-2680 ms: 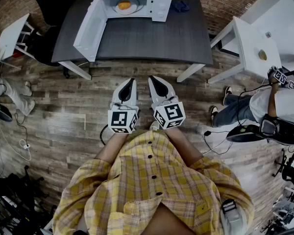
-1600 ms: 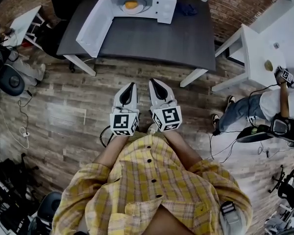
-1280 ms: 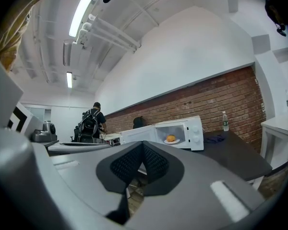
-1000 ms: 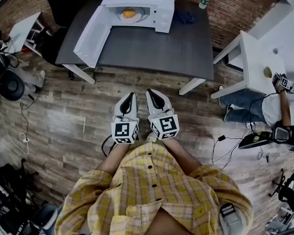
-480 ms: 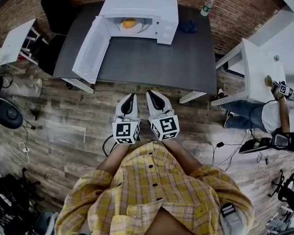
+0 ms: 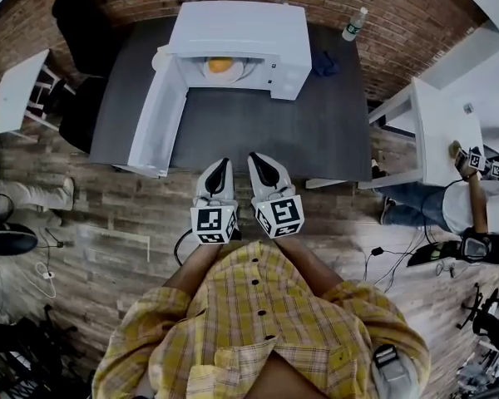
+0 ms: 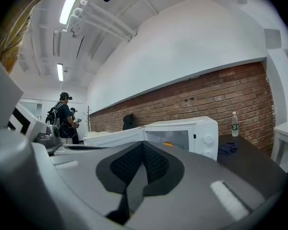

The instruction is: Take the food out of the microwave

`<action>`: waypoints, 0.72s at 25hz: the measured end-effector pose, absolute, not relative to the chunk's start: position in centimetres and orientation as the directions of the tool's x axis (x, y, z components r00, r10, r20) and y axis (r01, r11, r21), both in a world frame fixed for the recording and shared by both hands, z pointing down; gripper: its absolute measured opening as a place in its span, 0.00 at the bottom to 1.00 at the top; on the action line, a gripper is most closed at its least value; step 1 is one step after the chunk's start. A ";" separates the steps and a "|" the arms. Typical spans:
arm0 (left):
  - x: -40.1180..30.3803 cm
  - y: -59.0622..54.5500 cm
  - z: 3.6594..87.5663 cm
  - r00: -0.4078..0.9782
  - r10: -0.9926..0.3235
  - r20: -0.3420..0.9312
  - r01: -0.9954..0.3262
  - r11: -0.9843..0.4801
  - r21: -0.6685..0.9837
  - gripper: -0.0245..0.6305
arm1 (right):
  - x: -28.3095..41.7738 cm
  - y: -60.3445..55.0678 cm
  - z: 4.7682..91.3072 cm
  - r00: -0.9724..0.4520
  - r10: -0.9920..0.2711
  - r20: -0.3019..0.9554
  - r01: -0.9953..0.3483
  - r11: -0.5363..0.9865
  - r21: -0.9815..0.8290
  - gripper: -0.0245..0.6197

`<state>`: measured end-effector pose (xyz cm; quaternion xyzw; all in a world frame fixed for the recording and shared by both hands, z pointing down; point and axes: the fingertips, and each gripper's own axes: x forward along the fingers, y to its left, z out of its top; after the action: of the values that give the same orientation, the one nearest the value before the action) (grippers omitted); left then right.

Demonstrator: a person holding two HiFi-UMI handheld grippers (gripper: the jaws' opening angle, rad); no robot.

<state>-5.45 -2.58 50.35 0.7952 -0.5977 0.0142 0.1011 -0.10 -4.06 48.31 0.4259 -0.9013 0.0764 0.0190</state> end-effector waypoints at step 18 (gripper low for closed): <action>-9.9 -10.1 50.7 0.361 -0.920 0.155 -0.925 -0.332 0.185 0.04 | -5.3 -11.1 48.1 -0.580 -0.805 0.122 -0.814 0.570 -0.108 0.04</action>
<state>-9.94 -10.13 50.74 0.8159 -0.5652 0.0109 0.1211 -5.33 -11.12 48.12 0.4571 -0.8856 0.0761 0.0297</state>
